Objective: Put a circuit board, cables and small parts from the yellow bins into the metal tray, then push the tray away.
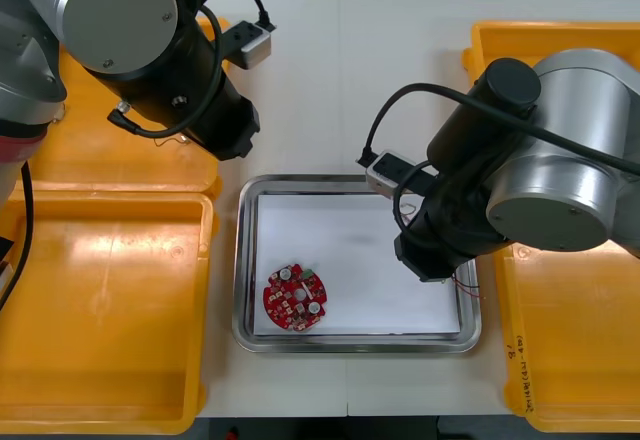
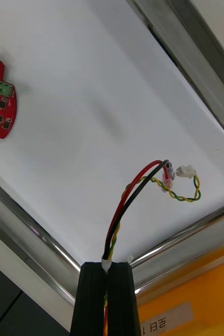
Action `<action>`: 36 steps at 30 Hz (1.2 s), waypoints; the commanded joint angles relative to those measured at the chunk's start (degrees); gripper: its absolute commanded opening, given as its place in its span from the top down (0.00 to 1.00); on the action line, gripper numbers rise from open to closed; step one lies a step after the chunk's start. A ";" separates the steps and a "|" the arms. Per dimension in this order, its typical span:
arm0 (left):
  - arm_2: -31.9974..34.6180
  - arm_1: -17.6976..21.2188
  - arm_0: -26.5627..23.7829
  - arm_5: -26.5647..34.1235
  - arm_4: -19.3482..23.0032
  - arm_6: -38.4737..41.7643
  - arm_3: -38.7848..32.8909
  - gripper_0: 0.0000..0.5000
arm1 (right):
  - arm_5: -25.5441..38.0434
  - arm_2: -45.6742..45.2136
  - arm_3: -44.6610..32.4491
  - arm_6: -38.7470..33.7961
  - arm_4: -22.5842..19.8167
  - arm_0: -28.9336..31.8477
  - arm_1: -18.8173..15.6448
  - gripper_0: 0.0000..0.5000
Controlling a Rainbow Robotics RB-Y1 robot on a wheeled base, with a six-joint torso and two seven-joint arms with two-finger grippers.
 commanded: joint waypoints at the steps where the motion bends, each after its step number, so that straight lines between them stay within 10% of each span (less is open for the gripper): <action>1: 3.42 3.32 -2.96 0.42 -1.90 4.04 3.00 0.00 | -0.14 3.09 -1.45 2.44 1.81 -1.63 0.88 1.00; 23: 14.85 8.68 -2.96 0.42 -6.82 0.26 14.96 0.00 | -0.58 5.03 -1.36 25.47 15.43 8.83 5.80 1.00; 36: 16.25 8.68 -3.04 0.42 -10.87 -4.75 21.46 0.00 | -4.80 6.17 -0.66 29.69 16.66 12.87 6.42 1.00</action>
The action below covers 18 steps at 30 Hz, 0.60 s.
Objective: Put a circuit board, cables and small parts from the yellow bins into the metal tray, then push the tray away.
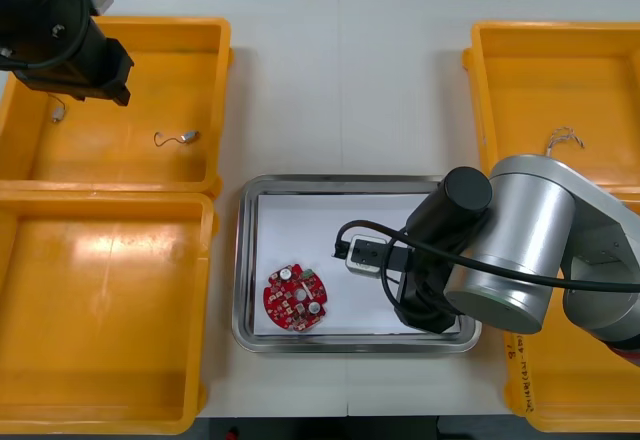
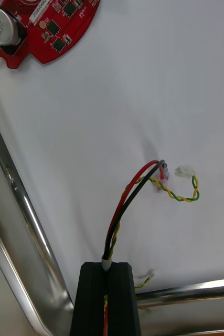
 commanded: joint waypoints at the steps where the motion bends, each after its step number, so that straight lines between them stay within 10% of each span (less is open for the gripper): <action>1: 3.58 2.35 -3.01 0.39 -0.88 -4.74 2.64 0.00 | -1.86 1.78 -0.23 1.15 1.23 0.89 1.66 1.00; 18: 7.18 2.35 -3.01 -2.39 -5.18 -9.93 11.51 0.00 | -5.99 4.59 5.92 1.15 3.87 0.89 3.77 1.00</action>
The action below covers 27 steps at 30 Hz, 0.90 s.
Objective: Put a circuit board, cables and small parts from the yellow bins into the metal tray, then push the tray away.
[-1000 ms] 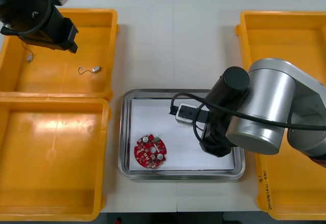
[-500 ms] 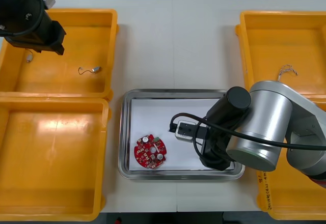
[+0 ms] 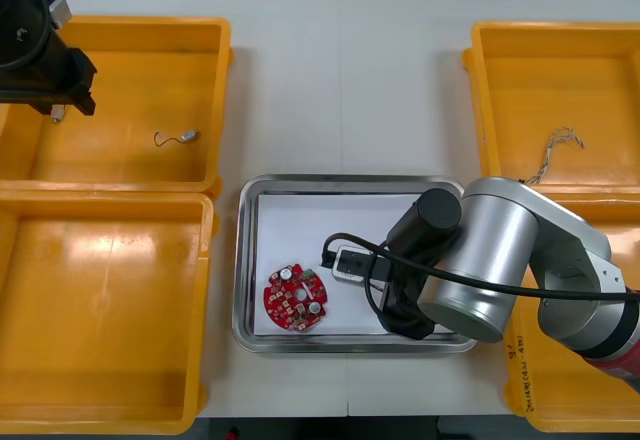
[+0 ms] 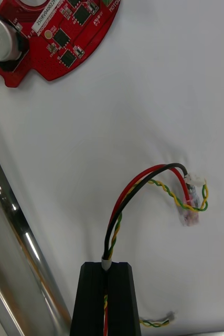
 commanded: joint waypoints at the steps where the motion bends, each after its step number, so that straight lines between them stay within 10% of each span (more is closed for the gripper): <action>1: 1.59 2.26 -2.98 -2.23 -1.09 -5.83 0.81 0.00 | -1.17 0.99 0.53 1.15 0.56 0.32 1.27 1.00; 15: 1.86 2.26 -2.98 -11.55 -2.84 -7.76 5.64 0.00 | -1.26 1.61 0.88 0.88 1.62 0.32 0.48 0.86; 20: 1.95 2.34 -2.98 -15.33 -3.37 -9.52 8.28 0.00 | -1.26 1.61 0.88 0.71 1.62 0.32 0.57 0.25; 21: 1.86 2.26 -3.07 -15.94 -4.16 -10.66 8.63 0.00 | -1.26 1.61 0.88 0.62 1.62 0.32 0.57 0.00; 27: 3.53 2.26 -4.30 -18.31 -4.51 -15.15 13.90 0.00 | -1.96 1.52 0.88 0.36 2.41 0.14 0.57 0.00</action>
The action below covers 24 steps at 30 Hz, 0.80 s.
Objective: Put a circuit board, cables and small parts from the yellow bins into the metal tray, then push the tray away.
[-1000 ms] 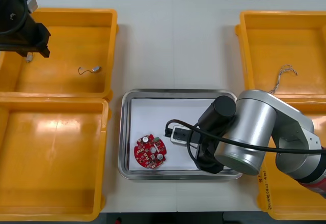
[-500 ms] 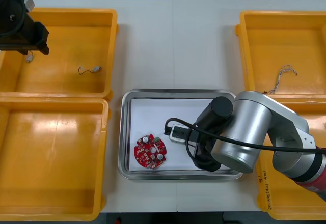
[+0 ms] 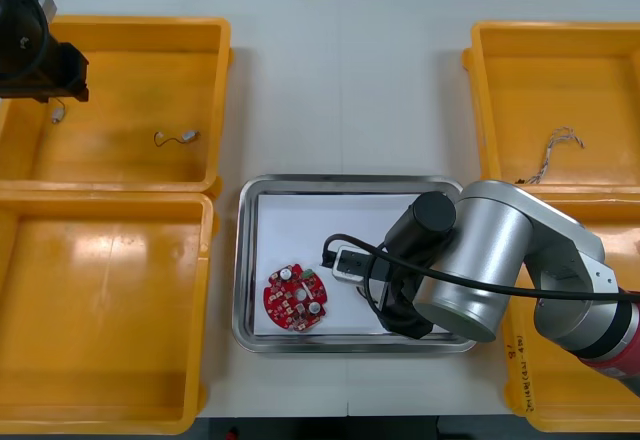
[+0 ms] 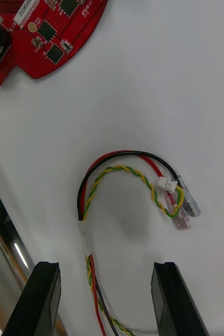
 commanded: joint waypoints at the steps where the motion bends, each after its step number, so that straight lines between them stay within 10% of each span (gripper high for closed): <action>1: 3.67 2.34 -4.47 -2.02 -0.54 -12.86 4.01 0.00 | -1.16 0.64 -0.55 0.27 1.13 -0.05 0.25 0.00; 24: 3.93 0.67 -8.95 -12.56 -2.65 -16.11 17.37 0.00 | 15.28 -6.57 -6.44 -7.64 -4.14 -12.71 0.34 0.00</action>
